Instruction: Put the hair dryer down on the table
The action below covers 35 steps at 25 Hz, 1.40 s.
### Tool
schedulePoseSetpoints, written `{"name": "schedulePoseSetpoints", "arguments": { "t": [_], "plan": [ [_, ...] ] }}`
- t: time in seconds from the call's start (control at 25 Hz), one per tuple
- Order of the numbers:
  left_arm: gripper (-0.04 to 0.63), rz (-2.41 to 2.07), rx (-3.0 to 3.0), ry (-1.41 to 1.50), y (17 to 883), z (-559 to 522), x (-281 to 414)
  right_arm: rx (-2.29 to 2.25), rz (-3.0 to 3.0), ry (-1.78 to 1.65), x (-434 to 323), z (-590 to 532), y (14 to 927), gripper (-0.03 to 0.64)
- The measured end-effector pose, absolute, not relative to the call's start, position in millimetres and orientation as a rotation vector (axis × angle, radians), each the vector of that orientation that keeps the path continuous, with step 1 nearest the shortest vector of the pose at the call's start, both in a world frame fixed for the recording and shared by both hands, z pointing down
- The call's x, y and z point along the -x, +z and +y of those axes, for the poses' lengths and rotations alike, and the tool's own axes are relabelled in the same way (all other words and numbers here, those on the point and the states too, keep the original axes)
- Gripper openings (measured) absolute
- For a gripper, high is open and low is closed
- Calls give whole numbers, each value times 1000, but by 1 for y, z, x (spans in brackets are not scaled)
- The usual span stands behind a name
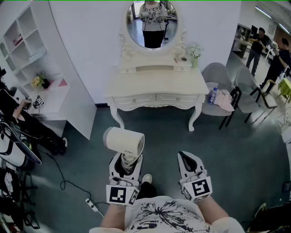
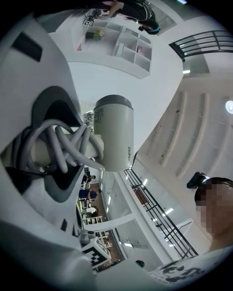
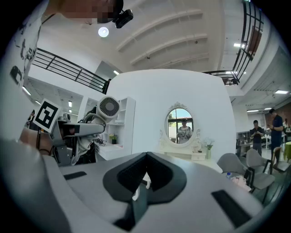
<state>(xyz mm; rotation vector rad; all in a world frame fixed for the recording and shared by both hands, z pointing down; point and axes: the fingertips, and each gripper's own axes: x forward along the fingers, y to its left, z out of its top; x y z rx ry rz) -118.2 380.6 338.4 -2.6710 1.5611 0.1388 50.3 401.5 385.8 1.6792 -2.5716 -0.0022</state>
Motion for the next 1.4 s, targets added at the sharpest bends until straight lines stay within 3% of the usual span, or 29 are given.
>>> {"name": "schedulePoseSetpoints", "arguments": {
  "t": [0.72, 1.4],
  "plan": [
    [259, 1502, 2759, 87, 366, 347, 125, -1703, -2565, 97, -34, 368, 409, 18],
    [259, 1378, 2823, 96, 359, 164, 181, -1814, -2474, 96, 18, 195, 406, 18]
  ]
}}
